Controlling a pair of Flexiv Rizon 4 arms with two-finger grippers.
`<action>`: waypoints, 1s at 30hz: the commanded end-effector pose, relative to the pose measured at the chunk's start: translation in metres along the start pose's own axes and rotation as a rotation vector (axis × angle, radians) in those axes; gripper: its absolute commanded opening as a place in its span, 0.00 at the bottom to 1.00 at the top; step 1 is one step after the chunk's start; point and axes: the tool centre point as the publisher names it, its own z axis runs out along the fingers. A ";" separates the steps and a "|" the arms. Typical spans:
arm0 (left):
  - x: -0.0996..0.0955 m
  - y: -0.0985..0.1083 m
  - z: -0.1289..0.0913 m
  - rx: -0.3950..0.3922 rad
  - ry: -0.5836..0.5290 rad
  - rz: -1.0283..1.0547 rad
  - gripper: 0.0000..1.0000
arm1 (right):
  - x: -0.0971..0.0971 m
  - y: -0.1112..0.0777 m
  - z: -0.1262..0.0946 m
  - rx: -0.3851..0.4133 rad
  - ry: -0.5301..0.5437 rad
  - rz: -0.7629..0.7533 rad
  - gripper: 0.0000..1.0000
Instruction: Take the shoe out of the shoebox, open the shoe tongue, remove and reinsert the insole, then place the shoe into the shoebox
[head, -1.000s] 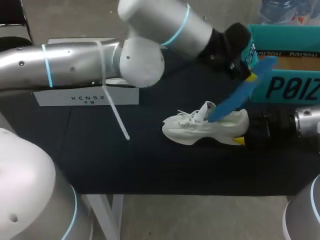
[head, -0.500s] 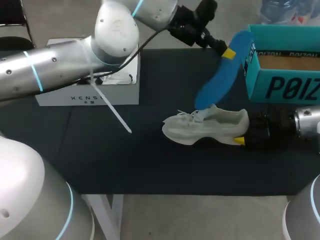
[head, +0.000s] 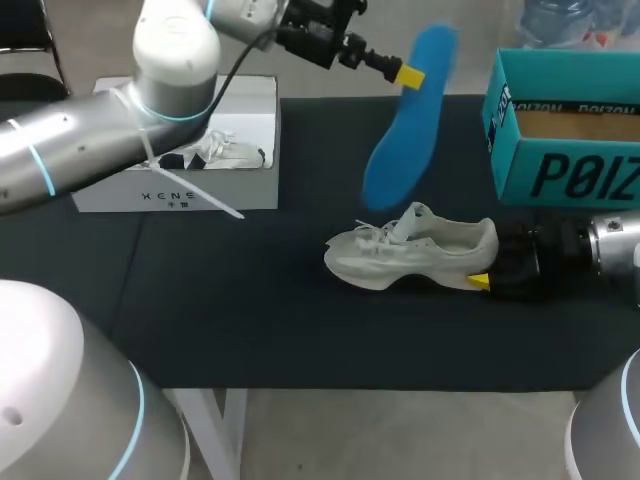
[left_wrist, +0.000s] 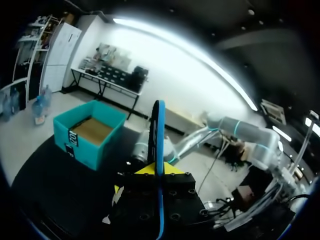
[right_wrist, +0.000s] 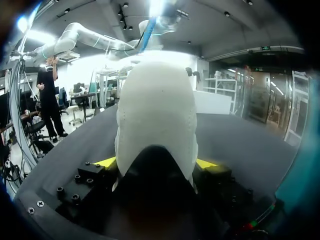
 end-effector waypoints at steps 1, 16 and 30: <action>0.011 0.013 -0.012 0.054 0.029 -0.001 0.00 | -0.001 -0.003 0.003 0.001 -0.001 -0.001 0.00; 0.057 0.004 0.000 0.130 0.141 0.069 0.00 | -0.001 -0.003 0.003 0.001 -0.001 -0.001 0.00; 0.061 0.005 -0.001 0.120 0.093 0.091 0.00 | -0.001 -0.003 0.003 0.001 -0.001 -0.001 0.48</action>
